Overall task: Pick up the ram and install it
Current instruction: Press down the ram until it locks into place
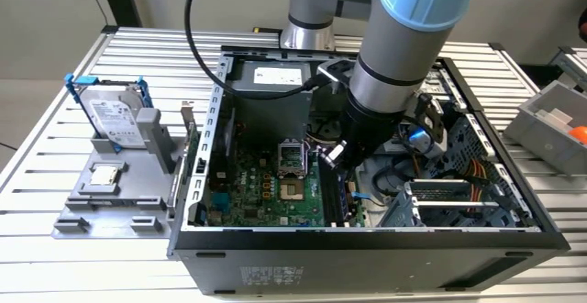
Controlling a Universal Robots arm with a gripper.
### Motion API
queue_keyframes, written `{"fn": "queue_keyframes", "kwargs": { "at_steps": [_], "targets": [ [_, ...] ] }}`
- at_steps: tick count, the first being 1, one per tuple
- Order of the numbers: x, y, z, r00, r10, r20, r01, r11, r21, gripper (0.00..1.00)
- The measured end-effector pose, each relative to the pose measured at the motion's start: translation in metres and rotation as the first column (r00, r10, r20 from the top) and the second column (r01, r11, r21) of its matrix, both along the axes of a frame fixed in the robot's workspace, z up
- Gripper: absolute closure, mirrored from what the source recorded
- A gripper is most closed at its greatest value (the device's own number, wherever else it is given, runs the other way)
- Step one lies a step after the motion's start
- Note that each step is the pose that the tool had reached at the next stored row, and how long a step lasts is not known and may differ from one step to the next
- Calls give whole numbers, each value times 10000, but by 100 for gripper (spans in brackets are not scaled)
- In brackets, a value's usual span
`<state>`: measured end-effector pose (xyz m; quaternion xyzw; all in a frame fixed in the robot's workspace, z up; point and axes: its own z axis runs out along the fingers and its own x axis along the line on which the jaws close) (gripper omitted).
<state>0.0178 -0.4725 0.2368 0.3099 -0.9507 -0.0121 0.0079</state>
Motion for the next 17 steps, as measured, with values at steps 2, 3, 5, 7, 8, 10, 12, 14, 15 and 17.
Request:
{"fn": "queue_keyframes", "kwargs": {
  "at_steps": [2,3,5,7,8,10,12,14,15,17],
  "targets": [
    [0,0,0,9998,173,0,-173,9998,0,100],
    [0,1,0,9997,261,0,-261,9997,0,100],
    [0,2,0,9990,436,0,-436,9990,0,100],
    [0,2,0,9981,612,0,-612,9981,0,100],
    [0,2,0,9976,699,0,-699,9976,0,100],
    [0,2,0,9961,879,0,-879,9961,0,100],
    [0,2,0,9945,1052,0,-1052,9945,0,100],
    [0,2,0,9924,1227,0,-1227,9924,0,100],
    [0,2,0,9914,1310,0,-1310,9914,0,100],
    [0,2,0,9892,1468,0,-1468,9892,0,100]
  ]
}}
